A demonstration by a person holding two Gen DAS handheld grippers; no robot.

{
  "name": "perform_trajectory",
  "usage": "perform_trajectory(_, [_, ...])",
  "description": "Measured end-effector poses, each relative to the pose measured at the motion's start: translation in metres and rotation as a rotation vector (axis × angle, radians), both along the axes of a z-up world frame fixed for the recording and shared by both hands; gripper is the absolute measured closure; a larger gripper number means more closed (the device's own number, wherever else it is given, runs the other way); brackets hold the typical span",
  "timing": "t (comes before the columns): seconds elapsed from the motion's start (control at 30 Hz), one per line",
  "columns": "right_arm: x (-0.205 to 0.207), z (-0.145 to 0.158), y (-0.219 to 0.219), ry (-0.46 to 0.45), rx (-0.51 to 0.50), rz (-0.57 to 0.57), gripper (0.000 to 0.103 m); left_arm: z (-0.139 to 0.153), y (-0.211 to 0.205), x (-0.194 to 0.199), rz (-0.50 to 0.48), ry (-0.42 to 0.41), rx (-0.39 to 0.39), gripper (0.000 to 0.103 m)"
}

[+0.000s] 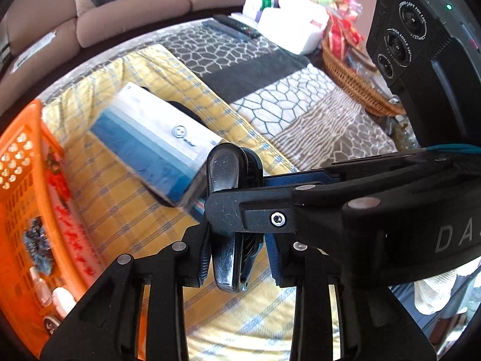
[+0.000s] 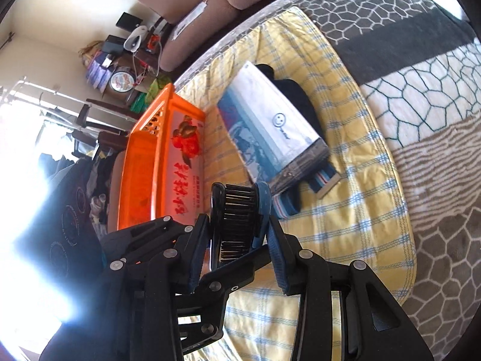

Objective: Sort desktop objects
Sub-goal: 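Carry the hairbrush in the right gripper over the orange basket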

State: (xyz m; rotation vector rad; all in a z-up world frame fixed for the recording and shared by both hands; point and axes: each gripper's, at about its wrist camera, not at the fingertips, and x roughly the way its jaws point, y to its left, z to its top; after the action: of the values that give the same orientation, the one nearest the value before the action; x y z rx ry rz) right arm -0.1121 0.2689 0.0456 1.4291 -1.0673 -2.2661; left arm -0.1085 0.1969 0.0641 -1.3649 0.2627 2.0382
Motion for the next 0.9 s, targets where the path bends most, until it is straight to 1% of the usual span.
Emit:
perform_trajectory(0.3, [-0.028,0.051,-0.069,0.048,0.057,0.083,0.063,0.04,-0.084,-0.009,0.103,0.042,0.067,0.074])
perform_trajectory(0.37, [-0.039,0.059,-0.089,0.062,0.068,0.105,0.063,0.044,-0.107,-0.015,0.13,0.05,0.073,0.074])
perform_trajectory(0.47, [-0.058,0.066,-0.12,0.071,0.077,0.141,0.063,0.042,-0.14,-0.026,0.176,0.046,0.075,0.074])
perform_trajectory(0.63, [-0.095,0.058,-0.168,0.061,0.058,0.185,0.063,0.03,-0.187,-0.046,0.243,0.034,0.063,0.074])
perform_trajectory(0.73, [-0.12,0.047,-0.192,0.041,0.042,0.206,0.063,0.02,-0.21,-0.063,0.278,0.017,0.054,0.074])
perform_trajectory(0.9, [-0.161,0.028,-0.217,0.006,0.031,0.219,0.063,-0.002,-0.235,-0.094,0.321,-0.016,0.018,0.074])
